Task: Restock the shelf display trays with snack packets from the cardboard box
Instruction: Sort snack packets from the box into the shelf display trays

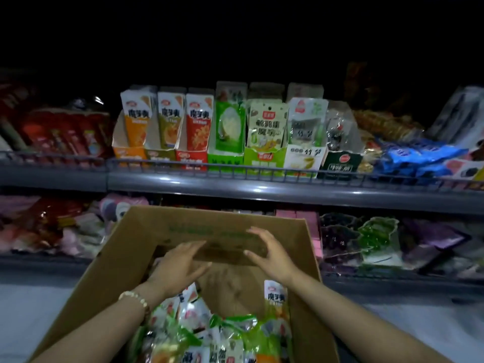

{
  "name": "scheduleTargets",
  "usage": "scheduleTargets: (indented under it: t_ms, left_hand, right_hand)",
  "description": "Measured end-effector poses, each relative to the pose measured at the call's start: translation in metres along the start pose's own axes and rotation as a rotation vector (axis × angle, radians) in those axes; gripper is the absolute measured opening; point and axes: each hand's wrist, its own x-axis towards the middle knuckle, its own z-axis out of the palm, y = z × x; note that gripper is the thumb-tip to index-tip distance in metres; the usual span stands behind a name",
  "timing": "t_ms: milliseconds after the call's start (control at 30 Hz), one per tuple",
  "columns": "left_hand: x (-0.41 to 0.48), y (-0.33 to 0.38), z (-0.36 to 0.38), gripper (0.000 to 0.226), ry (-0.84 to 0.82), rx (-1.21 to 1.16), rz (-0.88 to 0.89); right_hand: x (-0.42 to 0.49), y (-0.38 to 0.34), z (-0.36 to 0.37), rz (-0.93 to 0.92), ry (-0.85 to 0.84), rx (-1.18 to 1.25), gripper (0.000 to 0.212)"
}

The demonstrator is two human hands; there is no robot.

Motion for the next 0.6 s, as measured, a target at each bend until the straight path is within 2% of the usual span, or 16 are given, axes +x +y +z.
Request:
scheduleTargets:
  t_ms: [100, 167, 200, 233, 267, 333, 467, 500, 567, 600]
  left_hand:
    - [-0.009, -0.031, 0.025, 0.108, -0.136, -0.05, -0.145]
    - [-0.014, -0.044, 0.037, 0.083, -0.229, -0.098, -0.254]
    - [-0.015, -0.05, 0.043, 0.072, -0.278, -0.11, -0.296]
    - [-0.016, -0.057, 0.051, 0.068, -0.319, -0.124, -0.323]
    - [-0.017, -0.061, 0.056, 0.067, -0.377, -0.112, -0.334]
    - [-0.016, -0.067, 0.066, 0.058, -0.489, -0.089, -0.322]
    - [-0.014, -0.078, 0.078, 0.049, -0.45, -0.068, -0.358]
    - [-0.014, -0.084, 0.083, 0.051, -0.449, -0.052, -0.365]
    - [-0.014, -0.091, 0.085, 0.053, -0.486, 0.004, -0.388]
    - [-0.014, -0.091, 0.085, 0.055, -0.497, 0.028, -0.399]
  right_hand:
    - [-0.001, 0.025, 0.043, 0.209, -0.161, 0.0, 0.042]
    - [-0.002, 0.045, 0.071, 0.27, -0.27, -0.098, 0.022]
    - [-0.001, 0.055, 0.085, 0.316, -0.342, -0.081, 0.012]
    - [-0.003, 0.062, 0.097, 0.4, -0.435, -0.023, 0.011]
    - [-0.005, 0.065, 0.107, 0.529, -0.481, 0.082, 0.019]
    - [-0.006, 0.067, 0.125, 0.609, -0.531, 0.098, 0.028]
    - [0.012, 0.075, 0.16, 0.698, -0.496, 0.221, 0.046]
    - [0.02, 0.093, 0.177, 0.707, -0.492, 0.25, 0.057]
    - [0.026, 0.075, 0.184, 0.699, -0.458, 0.298, 0.089]
    - [0.029, 0.066, 0.188, 0.703, -0.45, 0.322, 0.094]
